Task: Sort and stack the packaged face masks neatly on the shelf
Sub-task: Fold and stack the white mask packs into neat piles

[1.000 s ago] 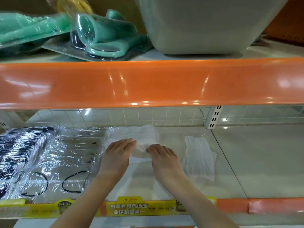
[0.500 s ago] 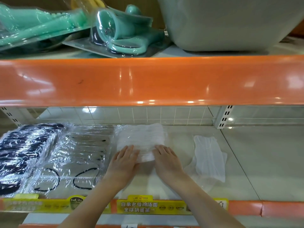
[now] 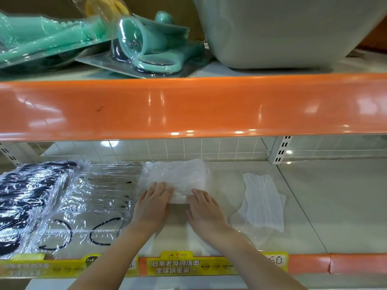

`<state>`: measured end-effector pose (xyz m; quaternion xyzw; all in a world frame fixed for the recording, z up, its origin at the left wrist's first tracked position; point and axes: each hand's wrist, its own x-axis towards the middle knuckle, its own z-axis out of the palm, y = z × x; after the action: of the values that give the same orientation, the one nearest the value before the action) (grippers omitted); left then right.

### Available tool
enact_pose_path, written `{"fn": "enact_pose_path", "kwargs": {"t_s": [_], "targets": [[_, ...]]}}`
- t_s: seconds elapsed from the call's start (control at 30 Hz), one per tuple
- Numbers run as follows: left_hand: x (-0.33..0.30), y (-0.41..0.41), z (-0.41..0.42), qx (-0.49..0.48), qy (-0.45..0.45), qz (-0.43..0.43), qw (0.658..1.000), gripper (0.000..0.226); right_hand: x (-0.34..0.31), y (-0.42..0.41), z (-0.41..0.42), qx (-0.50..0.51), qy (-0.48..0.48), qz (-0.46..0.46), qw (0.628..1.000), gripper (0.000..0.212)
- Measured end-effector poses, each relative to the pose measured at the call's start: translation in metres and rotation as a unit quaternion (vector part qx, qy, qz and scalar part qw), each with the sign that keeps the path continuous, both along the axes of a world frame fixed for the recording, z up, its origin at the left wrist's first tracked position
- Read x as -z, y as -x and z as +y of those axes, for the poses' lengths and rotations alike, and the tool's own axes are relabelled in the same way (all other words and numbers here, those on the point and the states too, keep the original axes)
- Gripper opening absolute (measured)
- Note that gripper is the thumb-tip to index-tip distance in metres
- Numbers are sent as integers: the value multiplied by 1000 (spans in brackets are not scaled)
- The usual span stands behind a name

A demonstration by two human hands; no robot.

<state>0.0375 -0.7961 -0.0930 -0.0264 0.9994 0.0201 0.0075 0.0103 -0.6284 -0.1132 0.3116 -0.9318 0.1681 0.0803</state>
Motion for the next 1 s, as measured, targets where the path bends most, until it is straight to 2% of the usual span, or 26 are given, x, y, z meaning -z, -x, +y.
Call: {"fn": "enact_pose_path", "kwargs": {"t_s": [0.1,0.23,0.33,0.37,0.4,0.5,0.63,0.73,0.93,1.0], "targets": [[1,2,-3,32,-1,-34,999,54,2,4,2,6,-46,-23,999,39],[-1,2,3,39,-3,-40,998,60,7,-1,-1,26,-22,2,999,29],[-6,-5,15,39,-8,-25,999,93,11,-4,0,19,-45,24,999,27],[-6,-7,19,32,-11,-21,999,96,9,-5,0,21,-52,32,998,28],[-5,-8,22,28,-11,-17,999,91,10,-7,1,25,-53,37,998,31],[-8,-12,30,9,-20,7,1000,56,9,-9,3,26,-24,47,998,31],[-4,-10,47,4,-38,24,999,38,10,-9,8,16,23,45,999,27],[-7,-3,63,12,-44,46,998,35,6,-7,19,35,67,13,997,28],[-9,2,107,38,-88,81,992,37,0,-5,72,139,101,62,983,25],[-6,2,124,63,-137,110,982,35,6,-9,94,194,93,70,974,24]]}}
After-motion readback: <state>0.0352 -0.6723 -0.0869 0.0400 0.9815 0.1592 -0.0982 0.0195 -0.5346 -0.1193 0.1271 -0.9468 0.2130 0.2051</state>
